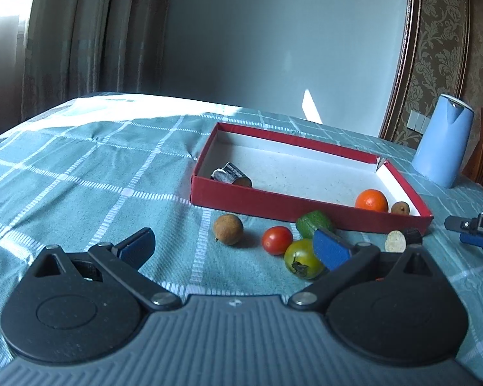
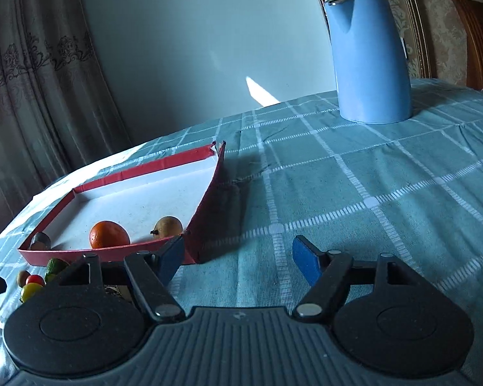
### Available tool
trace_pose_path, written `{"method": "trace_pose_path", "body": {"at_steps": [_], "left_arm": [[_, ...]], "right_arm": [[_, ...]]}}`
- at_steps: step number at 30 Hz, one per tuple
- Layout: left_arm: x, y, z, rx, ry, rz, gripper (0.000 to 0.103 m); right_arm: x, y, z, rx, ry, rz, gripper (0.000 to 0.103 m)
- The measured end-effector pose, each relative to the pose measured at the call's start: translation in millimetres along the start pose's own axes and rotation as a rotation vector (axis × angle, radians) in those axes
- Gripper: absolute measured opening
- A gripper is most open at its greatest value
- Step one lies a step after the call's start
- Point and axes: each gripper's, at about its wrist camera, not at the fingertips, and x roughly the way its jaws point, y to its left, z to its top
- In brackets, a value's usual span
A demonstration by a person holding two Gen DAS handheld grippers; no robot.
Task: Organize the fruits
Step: 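Carry the tangerine with the right gripper into the tray and release, then lower the left gripper onto the green-yellow tomato and grasp it, then place the green-yellow tomato in the tray and open the left gripper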
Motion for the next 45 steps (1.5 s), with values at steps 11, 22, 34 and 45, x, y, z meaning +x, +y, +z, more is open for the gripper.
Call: {"method": "trace_pose_path", "body": {"at_steps": [11,22,34,45], "left_arm": [[5.6,-48.2,-6.1,0.156,0.048,0.023,0.103],[24.7,-63.4,-5.5,0.148,0.112,0.033,0.090],[31.6,-57.2,-5.0,0.091,0.150,0.022,0.050],[22.3,-58.6,-7.7,0.084,0.134,-0.013,0.030]], "right_arm": [[4.9,-6.2,-1.5,0.052,0.032,0.027,0.074],[6.1,-7.3,-1.0,0.056,0.038,0.038,0.078],[6.5,-7.6,-1.3,0.058,0.041,0.048,0.082],[5.9,-7.8,-1.3,0.060,0.042,0.049,0.082]]}}
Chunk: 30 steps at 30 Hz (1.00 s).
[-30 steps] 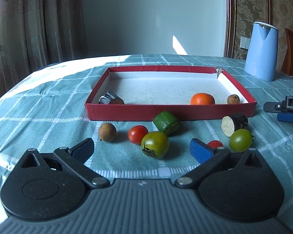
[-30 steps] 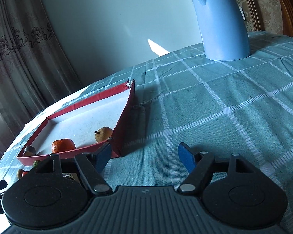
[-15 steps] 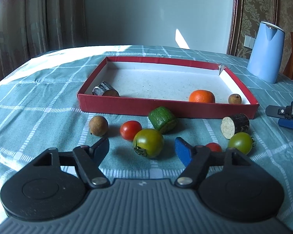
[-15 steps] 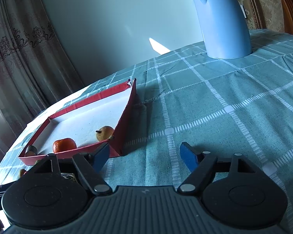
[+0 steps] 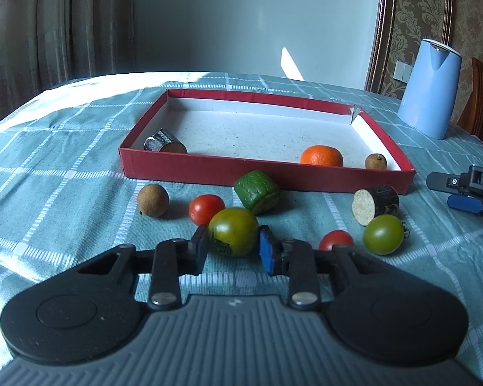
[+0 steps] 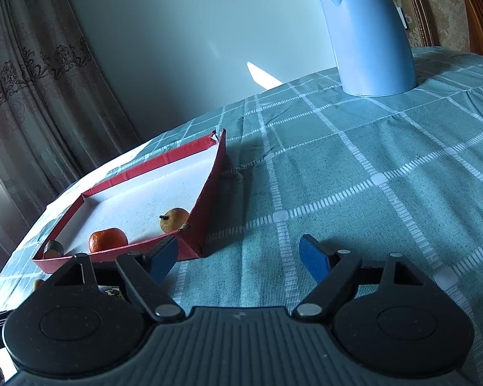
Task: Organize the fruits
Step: 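Place the green-yellow tomato in the tray and open the left gripper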
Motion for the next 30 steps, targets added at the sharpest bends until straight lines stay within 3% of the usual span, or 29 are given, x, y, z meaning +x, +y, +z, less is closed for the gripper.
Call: {"method": "trace_pose_path", "body": {"at_steps": [4,9,16,17,18,19,23,27,30], "left_arm": [[-13.5,-5.6,0.5,0.017,-0.032,-0.011,0.030],[-19.4,-9.8,30.0,0.024,-0.108,0.001,0.030],[13.2,-2.9,75.6,0.003,-0.126,0.030,0.031],[17.4,-1.8,77.2,0.001,-0.125,0.048,0.042],[21.4,-0.3,77.8,-0.003,-0.125,0.083,0.062],[22.2,1.2,76.7,-0.008,-0.138,0.105,0.068],[12.4,13.4,61.9,-0.040,-0.131,0.091,0.075],[-7.2,23.1,38.0,-0.046,-0.139,0.108,0.099],[-20.3,32.9,20.1,-0.053,-0.126,0.091,0.099]], "right_arm": [[0.0,-0.1,0.0,-0.001,0.000,0.000,0.082],[-0.1,0.1,0.0,0.000,0.000,0.000,0.082],[0.3,-1.2,0.0,0.005,0.002,0.005,0.083],[0.3,-1.8,0.0,0.008,0.002,0.008,0.083],[0.4,-2.2,0.2,0.010,0.002,0.011,0.084],[0.6,-2.8,0.3,0.012,0.002,0.013,0.084],[0.1,-2.7,0.2,0.012,0.003,0.014,0.085],[-0.2,-3.6,0.3,0.014,0.000,0.017,0.085],[-1.3,-3.2,-0.1,0.013,-0.006,0.013,0.085]]}}
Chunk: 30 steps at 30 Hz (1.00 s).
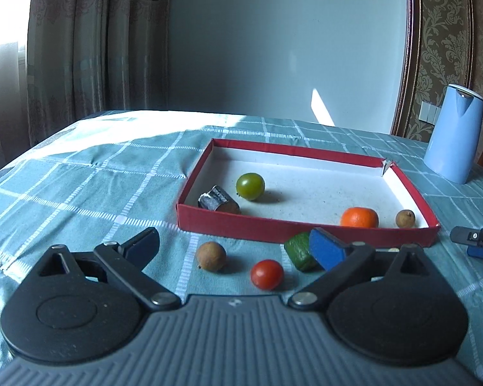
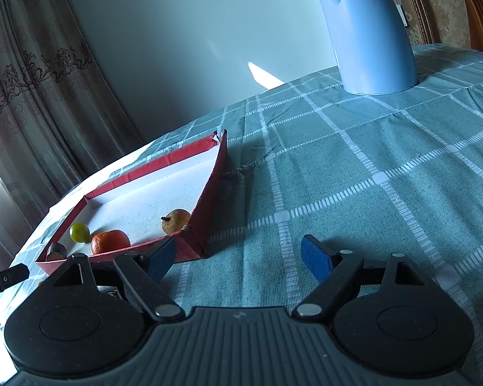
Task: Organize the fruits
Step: 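Place the green-yellow tomato in the tray and open the left gripper, then close the right gripper on the dark wooden cylinder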
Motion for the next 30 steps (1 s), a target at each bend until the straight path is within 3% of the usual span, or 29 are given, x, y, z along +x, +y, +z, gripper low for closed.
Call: {"method": "trace_pose_path", "body": {"at_steps": [9,21,30], "left_arm": [[1.1,14.0,-21.9,-0.010,0.038,-0.007,0.103],[7.1,15.3,-23.7,-0.015,0.079,-0.017,0.103],[6.2,18.5,-23.3,-0.035,0.074,-0.027,0.103]], "right_arm": [[-3.6,13.1,-3.3,-0.056,-0.003,0.024,0.085],[6.9,78.4,-11.5,-0.212,0.073,0.031,0.085],[27.9,121.6,-8.9,-0.331,0.156,-0.098,0.085]]}}
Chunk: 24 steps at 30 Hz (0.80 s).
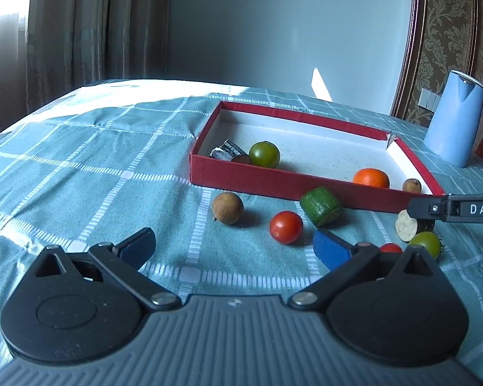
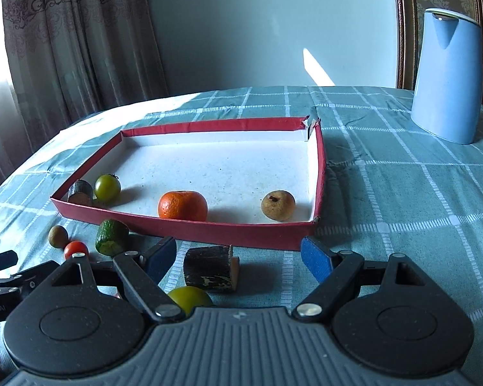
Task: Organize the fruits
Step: 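Close the right gripper on the dark wooden cylinder, then carry the dark cylinder with the right gripper into the tray and release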
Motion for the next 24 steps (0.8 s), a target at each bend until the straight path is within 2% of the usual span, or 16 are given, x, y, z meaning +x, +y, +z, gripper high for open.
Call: {"method": "trace_pose_path", "body": {"at_steps": [6,12,14,16,18,24], "left_arm": [[-1.1,3.9,0.1,-0.021,-0.004,-0.013,0.103],[-1.8,4.1,-0.1,-0.024,-0.007,-0.016,0.103],[-1.9,4.0,-0.2,-0.024,-0.007,-0.017,0.103],[-2.1,3.7,-0.5,-0.024,-0.005,-0.018,0.103],[-1.8,3.8,-0.5,-0.026,-0.003,-0.018,0.103],[-1.8,3.9,-0.6,-0.027,-0.001,-0.017,0.103]], "right_arm": [[11.6,11.6,-2.3,-0.034,0.057,-0.058,0.085],[18.4,8.1,-5.1,-0.016,0.065,-0.050,0.083],[19.1,6.8,-4.6,-0.015,0.051,-0.039,0.073],[18.0,7.9,-2.7,-0.019,0.044,-0.029,0.051],[17.0,9.8,-2.0,-0.025,0.041,-0.028,0.043],[15.4,6.0,-4.3,0.003,0.023,0.015,0.035]]}}
